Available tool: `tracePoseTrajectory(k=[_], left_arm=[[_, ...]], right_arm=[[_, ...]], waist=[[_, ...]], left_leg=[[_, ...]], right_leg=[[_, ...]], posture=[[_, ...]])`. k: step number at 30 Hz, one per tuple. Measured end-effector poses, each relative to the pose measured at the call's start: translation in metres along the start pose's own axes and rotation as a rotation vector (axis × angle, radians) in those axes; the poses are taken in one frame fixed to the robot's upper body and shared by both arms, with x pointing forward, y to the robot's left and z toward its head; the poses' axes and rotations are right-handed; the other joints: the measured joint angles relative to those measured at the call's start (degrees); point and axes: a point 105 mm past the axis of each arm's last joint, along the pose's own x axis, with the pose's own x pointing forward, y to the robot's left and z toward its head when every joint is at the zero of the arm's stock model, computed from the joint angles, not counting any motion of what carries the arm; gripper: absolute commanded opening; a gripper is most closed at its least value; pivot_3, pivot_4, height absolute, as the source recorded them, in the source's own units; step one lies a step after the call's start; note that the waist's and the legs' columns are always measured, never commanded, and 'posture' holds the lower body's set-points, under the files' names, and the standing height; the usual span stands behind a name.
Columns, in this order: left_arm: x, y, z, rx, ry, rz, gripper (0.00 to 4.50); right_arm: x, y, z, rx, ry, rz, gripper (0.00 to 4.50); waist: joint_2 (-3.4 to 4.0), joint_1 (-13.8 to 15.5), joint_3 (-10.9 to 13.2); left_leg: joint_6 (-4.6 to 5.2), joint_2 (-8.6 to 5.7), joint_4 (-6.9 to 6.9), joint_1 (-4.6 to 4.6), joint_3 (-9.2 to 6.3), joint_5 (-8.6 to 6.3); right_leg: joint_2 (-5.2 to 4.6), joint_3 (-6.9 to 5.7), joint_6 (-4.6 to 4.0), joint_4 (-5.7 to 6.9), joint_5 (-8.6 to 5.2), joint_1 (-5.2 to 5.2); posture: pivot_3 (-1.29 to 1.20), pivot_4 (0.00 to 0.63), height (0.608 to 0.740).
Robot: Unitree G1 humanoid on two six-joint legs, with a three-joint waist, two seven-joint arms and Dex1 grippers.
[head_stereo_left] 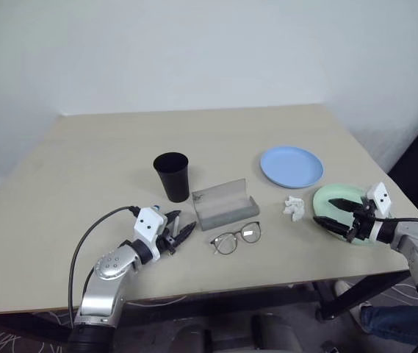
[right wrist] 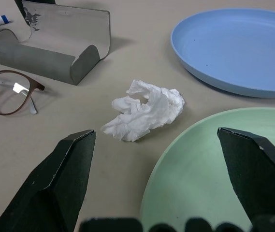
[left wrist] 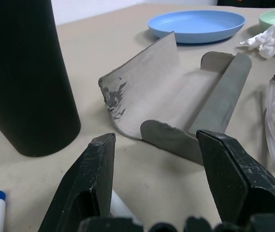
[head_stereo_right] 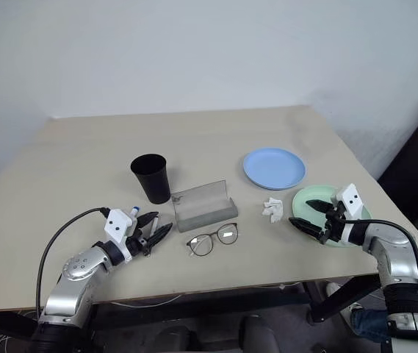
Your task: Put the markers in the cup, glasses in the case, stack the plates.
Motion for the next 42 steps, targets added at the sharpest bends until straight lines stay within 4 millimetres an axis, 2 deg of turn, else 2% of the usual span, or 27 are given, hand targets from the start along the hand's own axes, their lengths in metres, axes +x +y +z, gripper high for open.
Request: tracePoseTrajectory(k=[17,23,31,37,42], left_arm=[[0.019,0.000,0.008,0.010,-0.008,-0.093,2.79],[0.019,0.002,0.005,0.007,0.005,-0.110,2.79],[0.018,0.008,0.001,-0.004,0.011,-0.096,2.79],[0.024,0.011,0.009,0.008,-0.010,-0.100,2.79],[0.024,0.010,0.008,0.004,-0.011,-0.101,2.79]], right_arm=[[-0.012,-0.010,0.006,-0.007,-0.020,-0.131,4.37],[-0.011,-0.004,0.007,-0.018,-0.006,-0.131,4.37],[0.003,0.002,0.005,-0.042,0.012,-0.142,4.37],[0.015,0.012,0.016,-0.062,0.008,-0.083,4.37],[0.019,0.010,0.016,-0.029,0.041,-0.094,4.37]], waist=[[0.00,0.02,0.00],[-0.01,0.02,0.00],[-0.01,0.04,0.00],[-0.02,0.03,0.00],[-0.02,0.06,0.00]], left_leg=[[0.00,-0.07,0.00,-0.01,-0.01,0.00],[0.00,-0.05,0.00,-0.02,-0.02,0.00],[0.00,-0.02,0.00,-0.02,-0.01,0.00],[0.01,-0.04,0.01,-0.03,-0.03,0.00],[0.02,-0.06,0.01,-0.07,-0.09,0.00]], right_leg=[[0.02,0.00,0.00,0.00,0.00,0.00],[0.02,0.00,0.00,0.00,0.00,-0.02],[0.01,0.01,0.00,-0.01,0.00,-0.01],[0.01,0.01,0.00,-0.01,0.00,-0.01],[0.01,0.00,0.00,0.00,0.00,-0.02]], posture=[[0.00,0.000,0.733],[0.00,0.000,0.733],[0.00,0.000,0.733],[0.00,0.000,0.733],[0.00,0.000,0.733]])
